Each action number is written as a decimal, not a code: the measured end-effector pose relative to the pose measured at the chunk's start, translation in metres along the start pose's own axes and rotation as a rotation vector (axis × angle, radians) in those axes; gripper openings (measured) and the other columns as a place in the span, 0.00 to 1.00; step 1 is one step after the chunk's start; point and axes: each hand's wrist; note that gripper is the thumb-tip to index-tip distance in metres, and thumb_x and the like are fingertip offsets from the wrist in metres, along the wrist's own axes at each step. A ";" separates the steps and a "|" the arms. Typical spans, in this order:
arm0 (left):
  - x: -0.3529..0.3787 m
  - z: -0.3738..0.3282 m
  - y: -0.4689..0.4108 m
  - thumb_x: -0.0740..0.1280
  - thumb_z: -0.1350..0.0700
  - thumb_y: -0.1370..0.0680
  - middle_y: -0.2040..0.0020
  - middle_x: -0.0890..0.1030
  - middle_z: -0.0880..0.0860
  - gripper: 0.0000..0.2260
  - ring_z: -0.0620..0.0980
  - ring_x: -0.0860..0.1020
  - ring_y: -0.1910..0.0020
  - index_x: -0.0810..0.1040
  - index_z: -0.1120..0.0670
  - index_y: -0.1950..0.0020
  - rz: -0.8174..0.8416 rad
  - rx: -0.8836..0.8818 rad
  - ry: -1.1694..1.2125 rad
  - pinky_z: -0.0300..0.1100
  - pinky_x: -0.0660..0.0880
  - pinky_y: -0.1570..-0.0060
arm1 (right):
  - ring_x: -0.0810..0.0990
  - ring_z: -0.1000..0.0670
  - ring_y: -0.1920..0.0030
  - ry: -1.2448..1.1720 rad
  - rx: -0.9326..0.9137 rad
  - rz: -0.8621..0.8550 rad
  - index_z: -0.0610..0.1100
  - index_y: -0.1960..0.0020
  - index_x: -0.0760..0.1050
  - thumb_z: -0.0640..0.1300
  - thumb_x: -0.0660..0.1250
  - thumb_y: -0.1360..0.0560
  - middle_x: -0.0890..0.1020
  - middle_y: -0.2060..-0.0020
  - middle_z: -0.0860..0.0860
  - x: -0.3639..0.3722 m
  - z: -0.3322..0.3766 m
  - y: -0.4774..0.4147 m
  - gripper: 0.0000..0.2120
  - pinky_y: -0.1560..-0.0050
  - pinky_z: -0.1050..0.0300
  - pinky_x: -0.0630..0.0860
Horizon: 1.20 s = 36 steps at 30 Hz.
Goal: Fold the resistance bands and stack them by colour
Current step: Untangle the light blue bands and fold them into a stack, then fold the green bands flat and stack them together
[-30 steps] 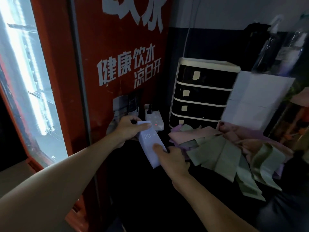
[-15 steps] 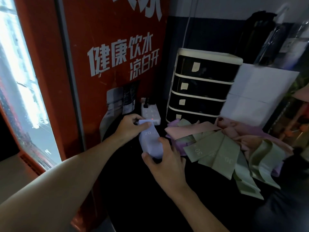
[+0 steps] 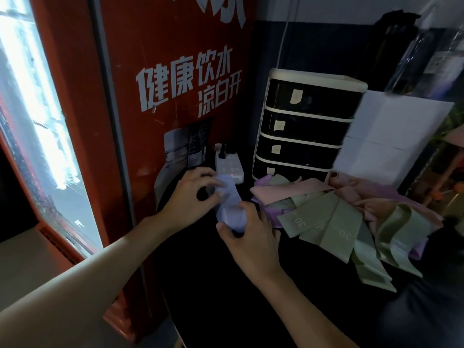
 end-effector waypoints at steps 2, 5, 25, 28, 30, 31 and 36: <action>0.003 0.002 0.006 0.67 0.39 0.25 0.35 0.74 0.44 0.17 0.42 0.70 0.33 0.82 0.48 0.43 0.079 -0.026 0.061 0.43 0.66 0.32 | 0.70 0.51 0.37 -0.001 0.005 0.005 0.58 0.34 0.63 0.65 0.65 0.28 0.72 0.40 0.57 0.000 0.000 0.000 0.26 0.35 0.48 0.62; 0.006 0.003 0.005 0.71 0.48 0.23 0.35 0.73 0.46 0.12 0.42 0.72 0.34 0.82 0.51 0.42 0.087 -0.058 0.104 0.46 0.69 0.32 | 0.68 0.50 0.35 -0.003 0.018 0.054 0.57 0.31 0.61 0.65 0.66 0.28 0.71 0.37 0.55 -0.004 0.002 -0.001 0.29 0.34 0.46 0.62; -0.008 -0.031 0.016 0.70 0.50 0.22 0.36 0.73 0.47 0.08 0.41 0.64 0.34 0.82 0.50 0.44 0.039 0.072 -0.113 0.33 0.58 0.35 | 0.69 0.47 0.35 -0.131 -0.031 0.166 0.48 0.25 0.58 0.53 0.72 0.27 0.67 0.33 0.49 -0.021 0.002 0.003 0.37 0.37 0.47 0.73; -0.011 -0.039 0.017 0.67 0.42 0.23 0.38 0.74 0.44 0.15 0.41 0.65 0.35 0.82 0.50 0.44 0.082 0.085 -0.122 0.40 0.62 0.33 | 0.68 0.46 0.32 -0.135 -0.038 0.180 0.49 0.24 0.57 0.54 0.72 0.27 0.65 0.30 0.49 -0.027 -0.001 0.003 0.38 0.36 0.45 0.72; -0.011 -0.045 0.017 0.62 0.38 0.25 0.40 0.75 0.43 0.19 0.41 0.66 0.35 0.82 0.48 0.44 0.086 0.097 -0.128 0.43 0.64 0.33 | 0.68 0.47 0.32 -0.141 -0.043 0.173 0.51 0.24 0.56 0.54 0.72 0.27 0.65 0.30 0.50 -0.033 -0.003 0.007 0.38 0.36 0.45 0.72; -0.011 -0.048 0.016 0.61 0.37 0.25 0.40 0.75 0.43 0.19 0.42 0.67 0.36 0.82 0.48 0.44 0.081 0.104 -0.128 0.44 0.65 0.33 | 0.68 0.47 0.33 -0.152 -0.049 0.160 0.51 0.25 0.57 0.54 0.72 0.27 0.66 0.31 0.50 -0.036 -0.003 0.011 0.37 0.36 0.45 0.72; 0.001 -0.073 0.016 0.65 0.43 0.23 0.43 0.75 0.43 0.12 0.43 0.69 0.38 0.82 0.48 0.47 0.110 0.141 -0.095 0.48 0.67 0.35 | 0.71 0.50 0.40 -0.103 -0.070 0.057 0.50 0.31 0.65 0.52 0.71 0.26 0.69 0.41 0.53 -0.071 -0.021 0.034 0.27 0.38 0.53 0.71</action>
Point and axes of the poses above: each hand's wrist, its own y-axis away from the middle knuckle, its own x-axis out of the palm, z = x × y
